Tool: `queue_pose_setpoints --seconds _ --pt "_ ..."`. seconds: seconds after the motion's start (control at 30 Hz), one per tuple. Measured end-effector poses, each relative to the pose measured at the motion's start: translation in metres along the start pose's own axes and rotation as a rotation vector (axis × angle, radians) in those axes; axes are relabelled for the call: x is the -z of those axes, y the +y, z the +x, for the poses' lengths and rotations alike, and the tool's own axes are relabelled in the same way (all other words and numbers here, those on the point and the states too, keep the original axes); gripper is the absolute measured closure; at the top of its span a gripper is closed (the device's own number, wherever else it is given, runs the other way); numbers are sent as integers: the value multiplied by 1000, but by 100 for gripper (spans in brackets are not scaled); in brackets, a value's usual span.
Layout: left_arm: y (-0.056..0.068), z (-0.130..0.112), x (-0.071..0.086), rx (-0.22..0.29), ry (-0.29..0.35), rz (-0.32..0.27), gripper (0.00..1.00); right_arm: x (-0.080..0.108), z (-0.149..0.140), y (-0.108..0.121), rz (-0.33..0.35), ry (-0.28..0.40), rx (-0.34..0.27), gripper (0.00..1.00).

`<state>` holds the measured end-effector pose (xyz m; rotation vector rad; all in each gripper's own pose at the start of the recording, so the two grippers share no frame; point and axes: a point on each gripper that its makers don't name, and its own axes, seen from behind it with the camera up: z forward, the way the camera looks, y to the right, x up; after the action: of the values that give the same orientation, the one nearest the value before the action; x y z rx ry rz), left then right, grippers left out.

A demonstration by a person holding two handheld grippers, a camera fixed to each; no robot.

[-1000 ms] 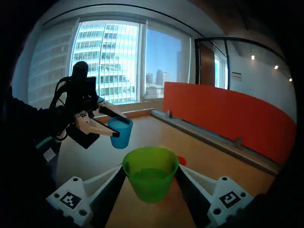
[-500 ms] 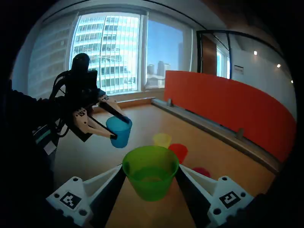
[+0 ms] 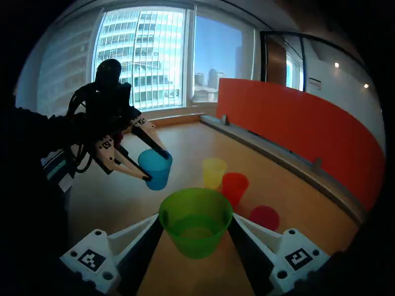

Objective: Pour water

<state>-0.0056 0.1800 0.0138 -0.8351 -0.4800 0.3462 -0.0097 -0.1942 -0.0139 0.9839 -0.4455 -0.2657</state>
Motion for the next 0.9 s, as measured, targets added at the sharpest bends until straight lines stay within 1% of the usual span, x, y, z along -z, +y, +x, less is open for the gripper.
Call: queue_pose_setpoints --seconds 0.37,0.57,0.9 --pt "3 -19 -7 -6 -46 -10 10 -7 -19 -2 10 -49 12 10" --pt "2 -26 -10 2 -62 -13 10 -12 -25 -2 11 -64 14 10" --pt "1 -40 -17 29 -85 -23 10 -19 -39 -1 15 -86 -1 10"
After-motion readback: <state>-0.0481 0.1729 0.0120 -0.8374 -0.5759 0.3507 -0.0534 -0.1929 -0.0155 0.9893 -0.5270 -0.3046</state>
